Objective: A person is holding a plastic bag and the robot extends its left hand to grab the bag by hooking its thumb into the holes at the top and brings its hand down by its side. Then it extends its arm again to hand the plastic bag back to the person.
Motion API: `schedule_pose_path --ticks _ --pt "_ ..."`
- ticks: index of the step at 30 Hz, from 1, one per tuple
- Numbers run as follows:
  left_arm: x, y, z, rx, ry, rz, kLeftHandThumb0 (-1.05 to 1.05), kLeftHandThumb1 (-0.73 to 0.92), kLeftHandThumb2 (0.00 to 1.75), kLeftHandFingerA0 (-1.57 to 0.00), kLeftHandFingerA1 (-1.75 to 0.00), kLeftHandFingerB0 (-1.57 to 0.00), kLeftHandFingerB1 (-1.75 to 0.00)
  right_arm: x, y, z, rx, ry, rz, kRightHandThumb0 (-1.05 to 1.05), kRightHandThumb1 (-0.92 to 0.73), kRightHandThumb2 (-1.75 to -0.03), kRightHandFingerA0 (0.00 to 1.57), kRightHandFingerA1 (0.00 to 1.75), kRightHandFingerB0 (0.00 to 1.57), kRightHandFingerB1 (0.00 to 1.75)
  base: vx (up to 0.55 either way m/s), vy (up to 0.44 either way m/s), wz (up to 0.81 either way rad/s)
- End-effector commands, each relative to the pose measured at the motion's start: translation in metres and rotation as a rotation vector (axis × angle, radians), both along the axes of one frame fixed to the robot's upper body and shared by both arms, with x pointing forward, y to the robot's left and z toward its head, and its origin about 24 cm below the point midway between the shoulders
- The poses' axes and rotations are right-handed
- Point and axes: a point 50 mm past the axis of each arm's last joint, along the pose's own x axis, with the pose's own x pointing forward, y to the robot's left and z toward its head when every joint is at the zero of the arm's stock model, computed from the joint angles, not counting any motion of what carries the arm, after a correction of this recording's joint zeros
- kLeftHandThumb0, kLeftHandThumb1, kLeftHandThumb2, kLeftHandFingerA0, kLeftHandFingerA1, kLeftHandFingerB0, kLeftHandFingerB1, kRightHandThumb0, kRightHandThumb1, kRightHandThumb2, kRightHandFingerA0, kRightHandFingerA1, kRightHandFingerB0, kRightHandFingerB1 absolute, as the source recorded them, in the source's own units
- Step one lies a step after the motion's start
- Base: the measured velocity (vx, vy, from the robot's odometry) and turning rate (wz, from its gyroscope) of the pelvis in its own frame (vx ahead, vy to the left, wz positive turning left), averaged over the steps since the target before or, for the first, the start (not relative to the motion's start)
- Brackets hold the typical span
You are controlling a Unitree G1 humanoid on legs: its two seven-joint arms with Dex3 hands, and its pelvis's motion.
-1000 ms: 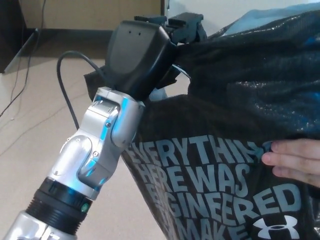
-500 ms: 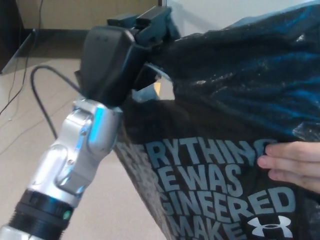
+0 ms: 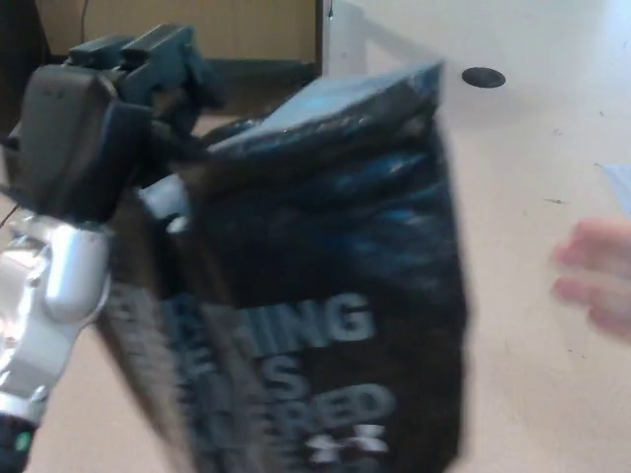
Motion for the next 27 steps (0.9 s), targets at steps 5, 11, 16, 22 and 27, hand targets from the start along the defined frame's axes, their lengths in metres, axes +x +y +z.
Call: schedule_pose_path --ticks 5,11,16,22,27 --pt "-0.021 0.035 -0.022 -0.035 -0.039 0.056 -0.09 0.70 0.74 -0.86 -1.75 -0.70 -1.49 0.002 -0.005 0.002 -0.024 0.005 -0.003 -0.46 -0.74 -0.63 0.44 0.39 0.20 0.30 0.00 0.000 0.00" --pt "-0.038 0.053 -0.065 -0.037 0.031 0.103 -0.01 0.67 0.83 -0.93 -1.72 -0.81 -1.41 0.005 -0.006 0.005 -0.030 -0.004 0.007 -0.49 -0.74 -0.62 0.45 0.39 0.20 0.29 0.00 0.000 0.00" --pt "-0.059 0.081 -0.113 -0.079 0.195 0.167 0.00 0.62 0.90 -0.88 -1.75 -0.76 -1.43 0.006 -0.005 0.004 -0.040 -0.001 0.027 -0.48 -0.74 -0.62 0.49 0.41 0.21 0.29 0.00 0.000 0.00" --pt "-0.081 0.119 -0.158 -0.099 0.303 0.352 0.00 0.71 0.77 -0.89 -1.75 -0.74 -1.46 0.009 -0.007 0.006 -0.027 -0.001 0.012 -0.47 -0.74 -0.63 0.44 0.39 0.20 0.29 0.00 0.000 0.00" --pt "-0.107 0.147 -0.194 -0.103 0.450 0.487 0.00 0.76 0.69 -0.85 -1.72 -0.66 -1.45 0.009 -0.006 0.006 -0.024 -0.010 0.014 -0.46 -0.74 -0.63 0.48 0.40 0.20 0.29 0.00 0.000 0.00"
